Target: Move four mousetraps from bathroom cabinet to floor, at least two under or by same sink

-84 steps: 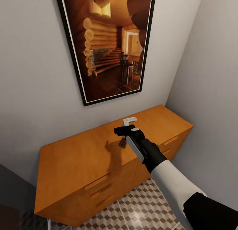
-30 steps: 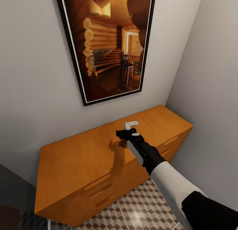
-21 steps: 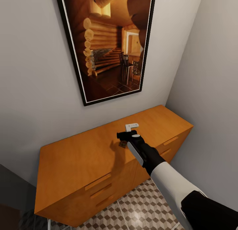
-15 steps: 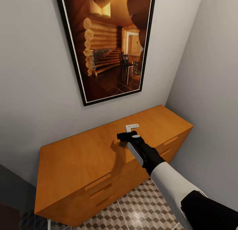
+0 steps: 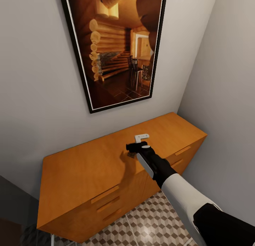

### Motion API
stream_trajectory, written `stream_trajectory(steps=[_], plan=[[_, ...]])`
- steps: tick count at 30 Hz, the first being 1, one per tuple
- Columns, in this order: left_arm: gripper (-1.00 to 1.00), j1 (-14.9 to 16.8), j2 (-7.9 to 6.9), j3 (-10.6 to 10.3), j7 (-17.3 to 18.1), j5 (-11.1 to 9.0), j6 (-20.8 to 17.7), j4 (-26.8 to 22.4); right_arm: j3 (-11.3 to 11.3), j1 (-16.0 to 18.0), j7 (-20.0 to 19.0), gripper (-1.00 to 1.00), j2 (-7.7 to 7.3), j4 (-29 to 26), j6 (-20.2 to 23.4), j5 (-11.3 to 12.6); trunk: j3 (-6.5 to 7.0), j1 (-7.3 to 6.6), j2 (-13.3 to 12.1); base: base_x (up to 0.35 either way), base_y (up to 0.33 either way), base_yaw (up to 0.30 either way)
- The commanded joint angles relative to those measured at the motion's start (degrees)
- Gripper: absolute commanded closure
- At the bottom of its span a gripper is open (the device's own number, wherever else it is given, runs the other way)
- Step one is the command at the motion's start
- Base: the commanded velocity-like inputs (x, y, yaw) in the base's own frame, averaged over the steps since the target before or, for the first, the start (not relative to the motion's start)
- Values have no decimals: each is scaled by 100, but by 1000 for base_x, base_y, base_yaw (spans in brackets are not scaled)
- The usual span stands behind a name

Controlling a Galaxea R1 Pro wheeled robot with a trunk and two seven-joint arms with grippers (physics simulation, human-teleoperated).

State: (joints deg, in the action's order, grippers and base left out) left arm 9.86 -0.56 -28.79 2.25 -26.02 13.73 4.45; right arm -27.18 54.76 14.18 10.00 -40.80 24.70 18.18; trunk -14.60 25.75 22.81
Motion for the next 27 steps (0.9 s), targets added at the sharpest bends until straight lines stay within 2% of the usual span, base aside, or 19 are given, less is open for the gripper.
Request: stream_trajectory(steps=[1, 19, 27], plan=[[100, 8, 3, -47, 21, -52, 34, 21, -15, 7, 51, -100, 0, 13, 14, 54, -11, 3, 11, 0, 0, 0], [100, 8, 3, -47, 21, -52, 34, 21, -19, 7, 101, -100, 0, 197, 32, 54, -11, 3, 11, 0, 0, 0], [100, 8, 3, -47, 21, -52, 34, 21, -19, 8, 562, -100, 0, 204, 78, 86, -11, 3, 11, 0, 0, 0]])
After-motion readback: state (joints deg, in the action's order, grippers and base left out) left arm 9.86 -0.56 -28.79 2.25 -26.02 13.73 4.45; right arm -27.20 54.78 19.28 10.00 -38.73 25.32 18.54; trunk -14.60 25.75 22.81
